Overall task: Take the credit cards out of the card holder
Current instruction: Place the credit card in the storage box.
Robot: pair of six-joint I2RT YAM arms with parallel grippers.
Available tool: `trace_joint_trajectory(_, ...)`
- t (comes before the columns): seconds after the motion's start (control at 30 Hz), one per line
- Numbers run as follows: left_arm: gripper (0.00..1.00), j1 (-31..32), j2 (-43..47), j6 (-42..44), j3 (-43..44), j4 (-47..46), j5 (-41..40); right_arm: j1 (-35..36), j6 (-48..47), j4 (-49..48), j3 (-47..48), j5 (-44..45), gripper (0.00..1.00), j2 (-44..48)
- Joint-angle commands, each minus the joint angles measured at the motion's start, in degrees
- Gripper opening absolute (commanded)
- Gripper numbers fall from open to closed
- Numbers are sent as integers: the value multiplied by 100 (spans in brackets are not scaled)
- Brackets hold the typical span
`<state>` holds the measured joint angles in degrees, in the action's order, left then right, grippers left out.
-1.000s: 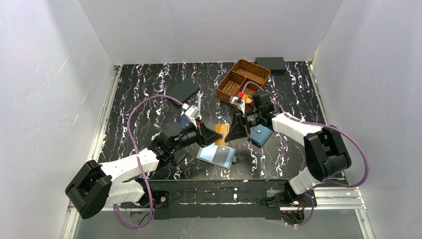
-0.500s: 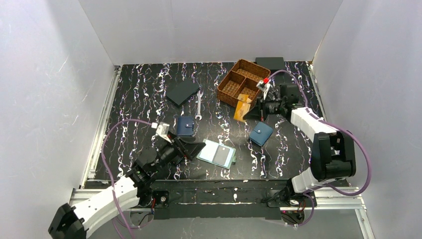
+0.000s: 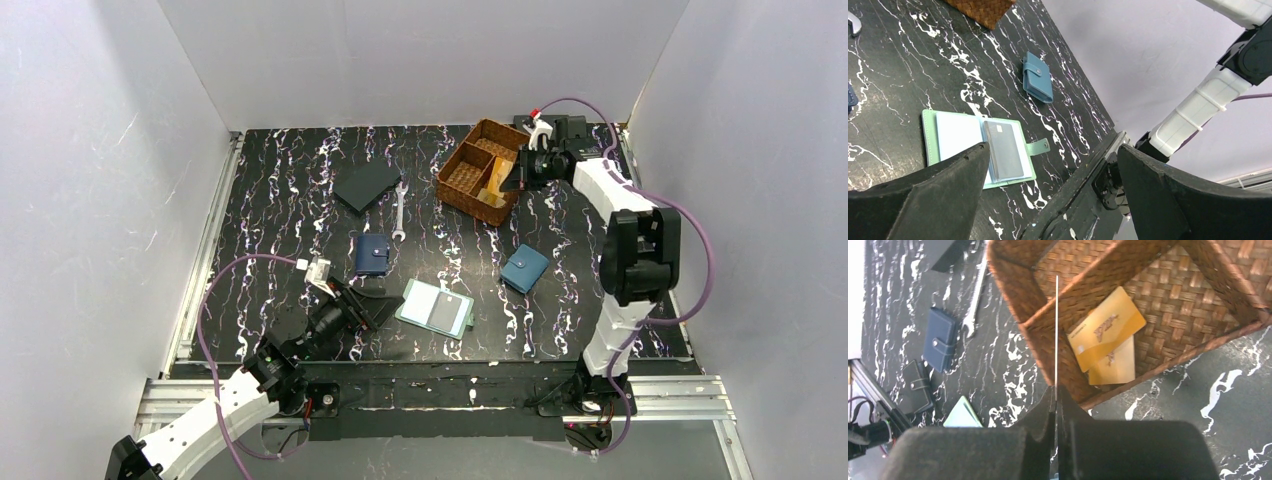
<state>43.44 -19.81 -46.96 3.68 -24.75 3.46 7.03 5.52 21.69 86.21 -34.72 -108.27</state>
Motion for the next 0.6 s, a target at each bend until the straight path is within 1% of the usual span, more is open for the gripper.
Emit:
trace_joint_trajectory(0.0, 98, -23, -23, 99, 123, 177, 39, 88, 217, 684, 690, 429, 1, -326)
trace_joint_trajectory(0.2, 98, -25, -31, 100, 120, 202, 40, 330, 189, 810, 994, 544, 1, -723)
trace_joint_trajectory(0.33, 98, -26, 0, 108, 154, 217, 58, 361, 267, 800, 1093, 617, 11, -891)
trace_joint_trajectory(0.47, 98, -20, 49, 115, 161, 241, 75, 354, 104, 947, 1257, 954, 19, -924)
trace_joint_trajectory(0.57, 98, -21, 77, 118, 183, 245, 99, 340, -155, 1083, 1386, 1315, 29, -906)
